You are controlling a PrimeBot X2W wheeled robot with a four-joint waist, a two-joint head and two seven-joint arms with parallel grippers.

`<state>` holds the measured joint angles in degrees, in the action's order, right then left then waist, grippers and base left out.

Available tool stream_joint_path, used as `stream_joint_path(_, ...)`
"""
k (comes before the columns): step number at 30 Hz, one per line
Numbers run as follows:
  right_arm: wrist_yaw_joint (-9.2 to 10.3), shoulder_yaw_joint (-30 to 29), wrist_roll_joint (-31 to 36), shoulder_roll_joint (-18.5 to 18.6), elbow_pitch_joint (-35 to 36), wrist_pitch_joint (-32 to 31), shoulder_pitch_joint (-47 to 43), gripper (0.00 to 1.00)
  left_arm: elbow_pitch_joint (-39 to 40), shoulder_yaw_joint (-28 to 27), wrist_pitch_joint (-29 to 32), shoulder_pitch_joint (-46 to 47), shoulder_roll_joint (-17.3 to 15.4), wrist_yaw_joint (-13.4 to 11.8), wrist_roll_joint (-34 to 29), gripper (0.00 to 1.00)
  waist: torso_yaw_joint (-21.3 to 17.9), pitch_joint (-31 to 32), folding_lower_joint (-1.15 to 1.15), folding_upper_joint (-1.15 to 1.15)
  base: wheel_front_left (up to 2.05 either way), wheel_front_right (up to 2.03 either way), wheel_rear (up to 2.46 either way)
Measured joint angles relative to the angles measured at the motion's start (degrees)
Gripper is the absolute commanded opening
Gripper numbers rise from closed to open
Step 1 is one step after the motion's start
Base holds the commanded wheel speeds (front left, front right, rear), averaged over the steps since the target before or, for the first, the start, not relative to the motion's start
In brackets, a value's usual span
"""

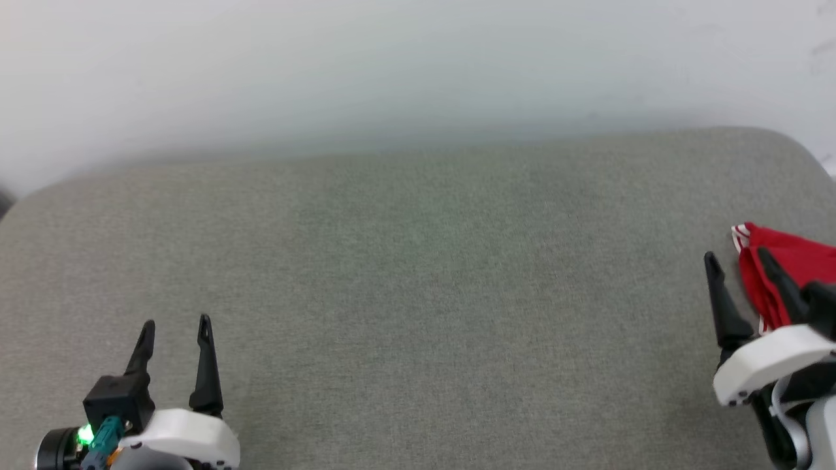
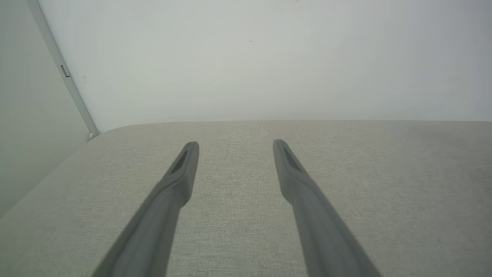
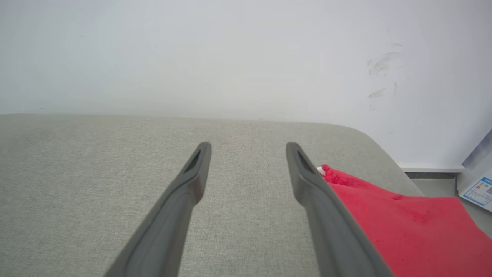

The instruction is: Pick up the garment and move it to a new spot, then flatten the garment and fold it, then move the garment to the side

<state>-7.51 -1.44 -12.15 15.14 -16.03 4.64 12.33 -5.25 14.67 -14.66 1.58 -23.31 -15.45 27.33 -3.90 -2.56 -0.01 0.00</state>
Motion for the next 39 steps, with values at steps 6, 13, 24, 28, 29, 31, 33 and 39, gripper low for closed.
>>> stream_joint_path(6, 0.00, -1.3, 0.9, -3.8, 12.0, -2.8, -8.8, 1.00, -0.5, -0.1, 0.2, -3.0, -1.2, 0.7, 0.6, 1.00, 1.7, 3.5, 0.00, 0.00, 0.00, 0.00, 0.00)
stream_joint_path(13, 0.01, -1.4, 2.3, -7.6, 19.9, -5.5, -16.3, 1.00, -1.4, 0.9, 0.0, -5.2, 0.1, 0.8, 0.6, 1.00, 1.4, 4.6, 0.00, 0.00, 0.00, 0.00, 0.00)
stream_joint_path(24, 0.01, -1.3, 3.7, -9.0, 22.7, -7.2, -18.4, 1.00, -0.7, 1.1, -0.2, -4.9, 0.5, 1.2, -1.0, 1.00, 1.5, 4.7, 0.00, 0.00, 0.00, 0.00, 0.00)
stream_joint_path(28, 0.01, -1.0, 3.7, -9.1, 22.8, -7.2, -18.4, 1.00, -0.5, 1.0, -0.2, -4.9, 0.5, 1.3, -1.4, 1.00, 1.3, 4.7, 0.01, 0.00, 0.00, 0.00, 0.00)
stream_joint_path(29, 0.01, -0.9, 3.7, -9.1, 22.9, -7.2, -18.4, 1.00, -0.4, 1.0, -0.2, -4.9, 0.5, 1.3, -1.4, 1.00, 1.2, 4.7, 0.01, 0.00, 0.00, 0.00, 0.00)
stream_joint_path(31, 0.01, -0.8, 3.7, -9.1, 22.9, -7.2, -18.4, 1.00, -0.4, 1.0, -0.2, -4.9, 0.5, 1.3, -1.4, 1.00, 1.2, 4.8, 0.01, 0.00, 0.00, 0.00, 0.00)
stream_joint_path(33, 0.01, -0.7, 3.7, -9.1, 22.9, -7.2, -18.4, 1.00, -0.4, 1.0, -0.2, -4.9, 0.6, 1.3, -1.4, 1.00, 1.2, 4.8, 0.01, 0.00, 0.00, 0.00, 0.00)
stream_joint_path(39, 0.01, -0.6, 3.7, -9.2, 22.7, -7.2, -18.4, 1.00, -0.4, 1.0, -0.2, -4.9, 0.7, 1.3, -1.4, 1.00, 1.3, 4.9, 0.01, 0.00, 0.00, 0.00, 0.00)
